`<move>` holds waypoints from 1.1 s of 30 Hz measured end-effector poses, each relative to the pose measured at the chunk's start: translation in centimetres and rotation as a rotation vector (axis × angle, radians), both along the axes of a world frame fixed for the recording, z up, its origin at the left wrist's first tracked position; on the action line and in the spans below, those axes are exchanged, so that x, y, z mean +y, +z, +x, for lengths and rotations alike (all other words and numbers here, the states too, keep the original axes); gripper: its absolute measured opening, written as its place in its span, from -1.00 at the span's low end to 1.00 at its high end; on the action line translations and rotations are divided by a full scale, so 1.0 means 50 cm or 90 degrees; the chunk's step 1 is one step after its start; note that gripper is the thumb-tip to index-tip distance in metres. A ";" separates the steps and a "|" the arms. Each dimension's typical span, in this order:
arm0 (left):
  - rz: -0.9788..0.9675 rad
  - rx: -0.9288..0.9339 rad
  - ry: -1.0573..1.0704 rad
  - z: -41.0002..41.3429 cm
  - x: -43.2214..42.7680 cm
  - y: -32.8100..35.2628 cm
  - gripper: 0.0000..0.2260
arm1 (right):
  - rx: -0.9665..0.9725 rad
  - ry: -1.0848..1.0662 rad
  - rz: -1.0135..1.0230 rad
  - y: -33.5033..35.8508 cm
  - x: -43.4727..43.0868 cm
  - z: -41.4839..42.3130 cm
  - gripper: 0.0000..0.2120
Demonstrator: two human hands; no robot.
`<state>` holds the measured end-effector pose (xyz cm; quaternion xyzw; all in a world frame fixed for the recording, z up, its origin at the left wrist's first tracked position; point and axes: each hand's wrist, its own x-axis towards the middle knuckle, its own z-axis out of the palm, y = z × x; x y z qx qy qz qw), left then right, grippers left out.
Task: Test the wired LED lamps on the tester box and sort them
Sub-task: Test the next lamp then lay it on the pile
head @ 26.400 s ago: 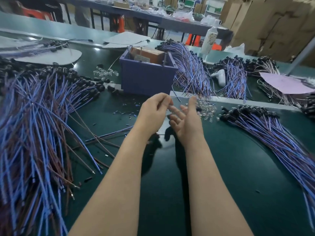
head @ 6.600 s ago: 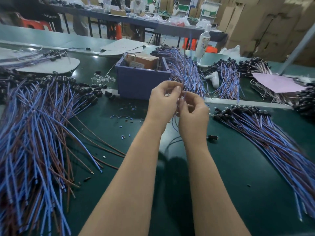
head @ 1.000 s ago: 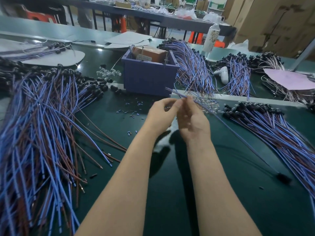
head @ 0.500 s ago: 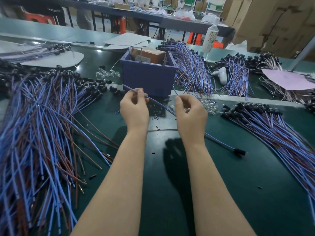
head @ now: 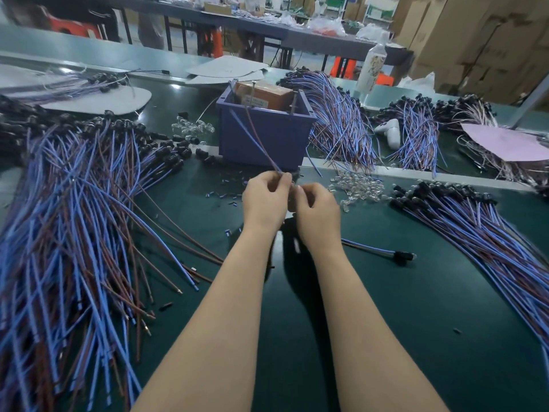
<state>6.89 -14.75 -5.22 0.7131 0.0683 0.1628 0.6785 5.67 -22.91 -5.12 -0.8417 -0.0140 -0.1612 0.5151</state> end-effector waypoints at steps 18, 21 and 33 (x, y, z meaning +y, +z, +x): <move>0.042 -0.022 0.089 -0.007 -0.003 -0.005 -0.96 | -0.049 -0.075 0.075 -0.017 0.016 -0.003 -0.74; 0.058 -0.011 0.089 -0.004 0.000 -0.005 -0.88 | -0.045 -0.073 0.067 -0.017 0.015 -0.004 -0.73; 0.026 0.010 0.084 -0.005 0.001 0.001 -0.76 | -0.049 -0.060 0.070 -0.020 0.015 -0.006 -0.73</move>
